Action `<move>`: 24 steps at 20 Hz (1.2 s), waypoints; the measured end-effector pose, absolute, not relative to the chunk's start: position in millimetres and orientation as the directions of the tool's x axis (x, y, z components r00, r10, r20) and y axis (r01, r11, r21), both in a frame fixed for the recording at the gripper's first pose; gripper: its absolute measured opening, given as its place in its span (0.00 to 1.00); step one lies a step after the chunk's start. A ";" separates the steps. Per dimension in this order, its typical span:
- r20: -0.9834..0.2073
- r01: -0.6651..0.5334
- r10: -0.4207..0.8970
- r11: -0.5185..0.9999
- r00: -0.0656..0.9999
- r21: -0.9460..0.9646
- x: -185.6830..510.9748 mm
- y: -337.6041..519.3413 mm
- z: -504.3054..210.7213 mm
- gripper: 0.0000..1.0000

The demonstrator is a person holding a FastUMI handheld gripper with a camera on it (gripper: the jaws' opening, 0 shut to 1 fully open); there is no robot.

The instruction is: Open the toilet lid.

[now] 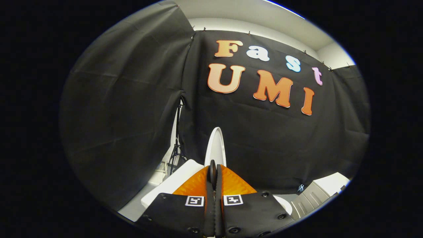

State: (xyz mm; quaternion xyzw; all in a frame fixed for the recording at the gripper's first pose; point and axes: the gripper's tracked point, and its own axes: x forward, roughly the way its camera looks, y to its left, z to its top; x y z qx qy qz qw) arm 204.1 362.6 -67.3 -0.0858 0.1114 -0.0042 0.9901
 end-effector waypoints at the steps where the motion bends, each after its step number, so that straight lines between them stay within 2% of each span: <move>1: -0.223 -0.020 -0.020 0.984 0.975 -0.177 202.8 364.4 -67.5 0.08; 7: -0.210 0.005 -0.038 0.988 0.977 -0.156 199.7 345.1 -59.8 0.09; 10: -0.123 -0.023 0.004 0.988 0.992 -0.156 200.3 343.3 -26.6 0.16; 11: -0.101 -0.029 0.013 0.986 0.995 -0.164 200.3 342.0 -12.4 0.24; 12: -0.089 -0.034 0.019 0.985 0.996 -0.170 198.2 340.7 -5.8 0.26; 16: -0.019 0.024 -0.027 0.988 0.999 -0.152 188.8 301.2 39.6 0.50; 24: 0.007 0.037 -0.037 0.991 0.999 -0.131 184.4 198.5 76.8 0.98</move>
